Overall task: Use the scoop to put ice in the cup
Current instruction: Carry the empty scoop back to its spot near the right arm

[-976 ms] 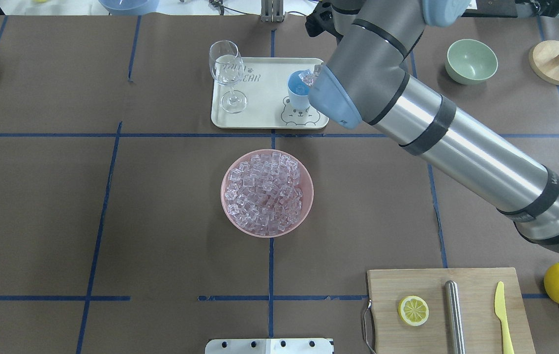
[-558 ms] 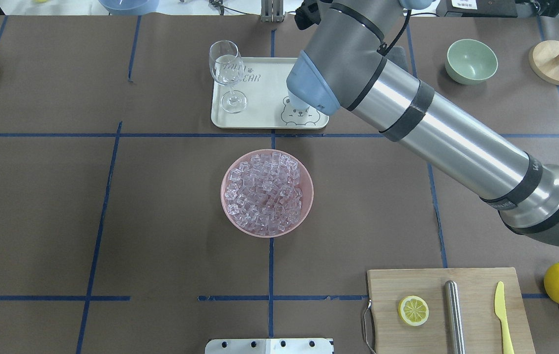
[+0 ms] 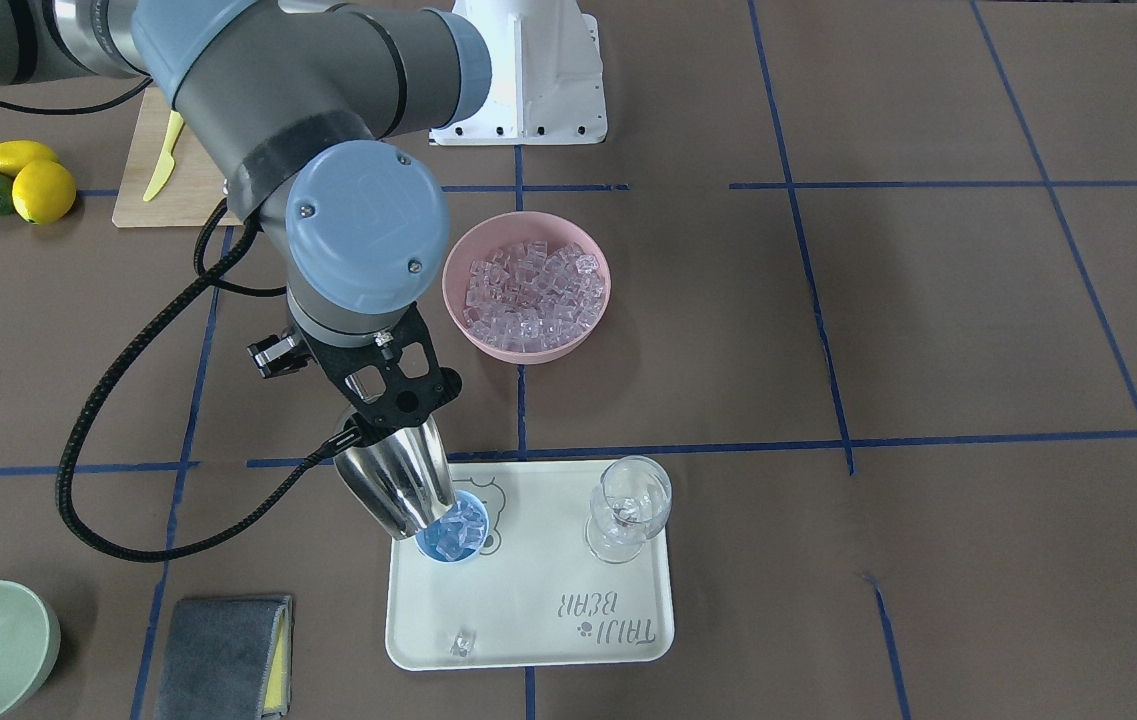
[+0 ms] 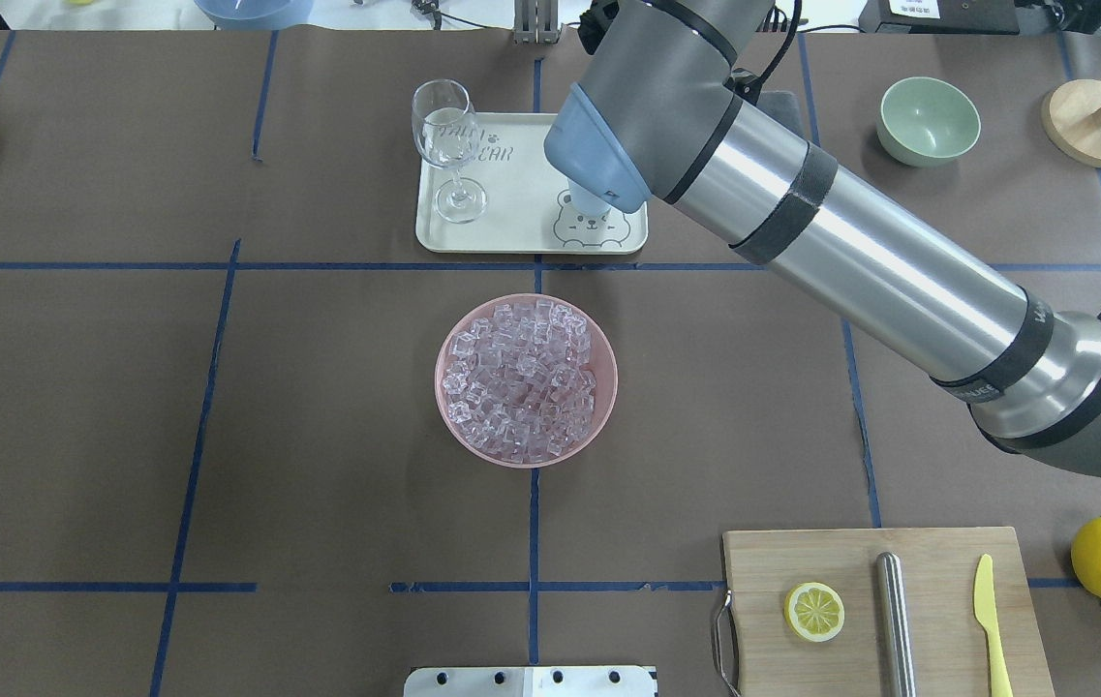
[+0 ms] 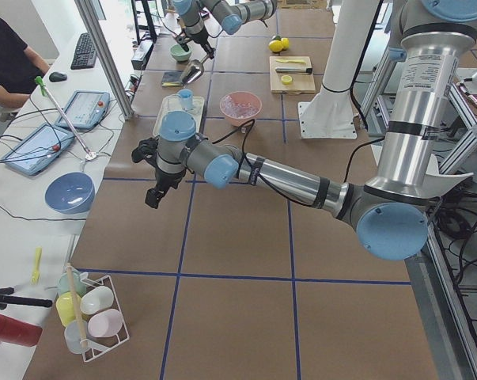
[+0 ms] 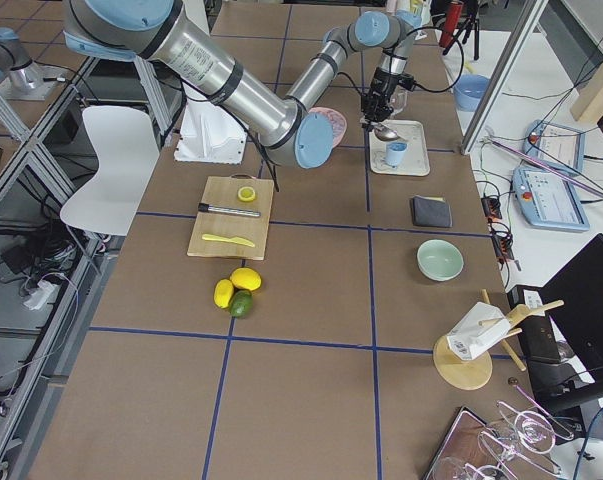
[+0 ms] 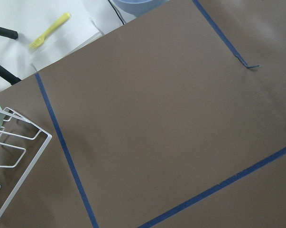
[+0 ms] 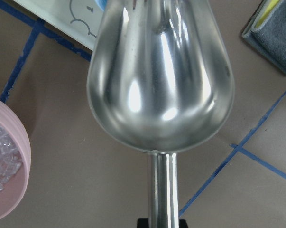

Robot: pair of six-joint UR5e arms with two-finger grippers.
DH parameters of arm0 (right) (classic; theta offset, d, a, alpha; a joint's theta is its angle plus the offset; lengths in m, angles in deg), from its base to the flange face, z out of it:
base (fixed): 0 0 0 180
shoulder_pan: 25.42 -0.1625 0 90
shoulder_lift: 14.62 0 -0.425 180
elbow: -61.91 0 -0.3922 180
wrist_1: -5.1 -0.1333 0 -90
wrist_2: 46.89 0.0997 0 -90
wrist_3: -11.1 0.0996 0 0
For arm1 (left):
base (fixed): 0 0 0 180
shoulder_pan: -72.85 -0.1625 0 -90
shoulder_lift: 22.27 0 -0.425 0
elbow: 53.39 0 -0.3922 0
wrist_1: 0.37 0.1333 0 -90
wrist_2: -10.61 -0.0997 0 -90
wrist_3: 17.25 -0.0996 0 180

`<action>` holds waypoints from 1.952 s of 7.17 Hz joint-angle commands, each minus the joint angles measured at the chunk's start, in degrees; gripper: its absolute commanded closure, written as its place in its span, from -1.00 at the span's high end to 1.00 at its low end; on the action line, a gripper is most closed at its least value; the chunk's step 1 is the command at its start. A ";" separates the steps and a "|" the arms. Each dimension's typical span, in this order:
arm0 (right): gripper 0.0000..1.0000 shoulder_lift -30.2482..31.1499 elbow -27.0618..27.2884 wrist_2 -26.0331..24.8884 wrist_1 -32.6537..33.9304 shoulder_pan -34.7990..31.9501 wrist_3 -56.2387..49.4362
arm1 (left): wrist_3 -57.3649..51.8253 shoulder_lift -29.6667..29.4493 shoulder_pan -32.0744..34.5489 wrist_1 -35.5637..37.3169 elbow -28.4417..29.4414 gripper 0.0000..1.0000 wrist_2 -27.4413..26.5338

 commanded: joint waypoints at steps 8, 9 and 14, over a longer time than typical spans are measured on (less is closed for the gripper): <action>-1.00 32.68 36.05 3.46 5.03 -12.55 3.31 | 0.00 -0.38 0.17 5.98 0.16 1.00 0.09; -1.00 35.95 38.17 3.65 3.54 -12.74 8.47 | 0.00 -0.21 0.17 5.98 0.34 1.00 0.09; -1.00 60.98 48.03 3.57 -24.85 -11.61 30.78 | 0.09 0.15 0.08 6.15 0.78 1.00 0.09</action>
